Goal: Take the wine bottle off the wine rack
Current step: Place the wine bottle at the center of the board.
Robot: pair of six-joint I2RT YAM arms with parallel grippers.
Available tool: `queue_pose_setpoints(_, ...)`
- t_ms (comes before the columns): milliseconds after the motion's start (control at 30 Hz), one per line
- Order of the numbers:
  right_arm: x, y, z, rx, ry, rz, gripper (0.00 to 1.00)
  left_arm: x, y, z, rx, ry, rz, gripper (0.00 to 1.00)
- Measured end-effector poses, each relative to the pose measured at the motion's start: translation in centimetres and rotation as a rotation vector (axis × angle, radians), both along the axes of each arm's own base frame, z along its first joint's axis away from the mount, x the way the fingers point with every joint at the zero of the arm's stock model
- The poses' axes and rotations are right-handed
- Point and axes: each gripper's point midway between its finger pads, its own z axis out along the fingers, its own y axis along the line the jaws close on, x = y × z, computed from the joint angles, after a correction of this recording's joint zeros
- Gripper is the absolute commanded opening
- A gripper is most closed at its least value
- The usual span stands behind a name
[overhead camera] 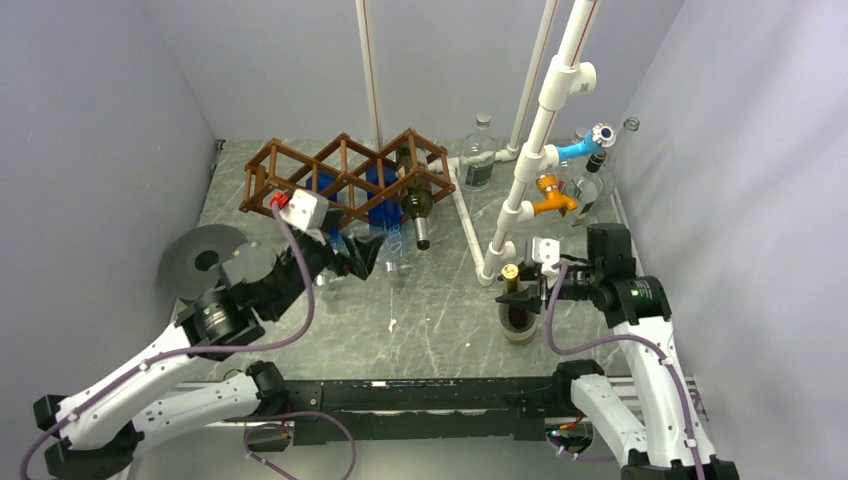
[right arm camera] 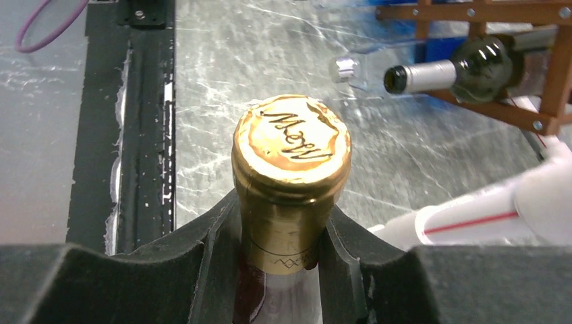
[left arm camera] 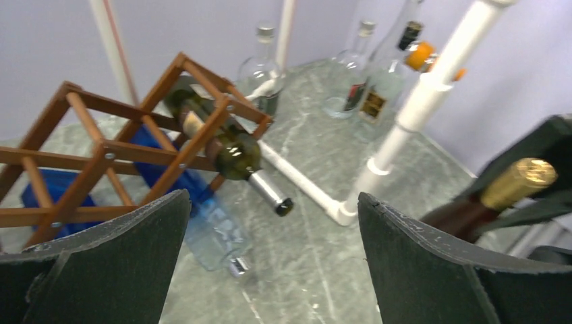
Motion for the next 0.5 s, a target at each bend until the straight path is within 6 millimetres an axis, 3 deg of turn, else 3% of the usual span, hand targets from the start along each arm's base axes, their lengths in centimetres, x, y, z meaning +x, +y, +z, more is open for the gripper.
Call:
queue_pose_setpoints(100, 0.6, -1.1, 0.1, 0.013, 0.018, -0.069, 0.00, 2.2, 0.4, -1.0, 0.066, 0.005, 0.036, 1.00)
queue_pose_setpoints(267, 2.3, -4.1, 0.4, 0.071, 0.071, -0.245, 0.00, 5.6, 1.0, -4.8, 0.233, 0.048, 0.083, 0.99)
queue_pose_setpoints(500, 3.7, -6.9, 0.4, 0.076, 0.071, -0.406, 0.00, 6.4, 2.3, -10.5, 0.411, 0.072, 0.097, 1.00)
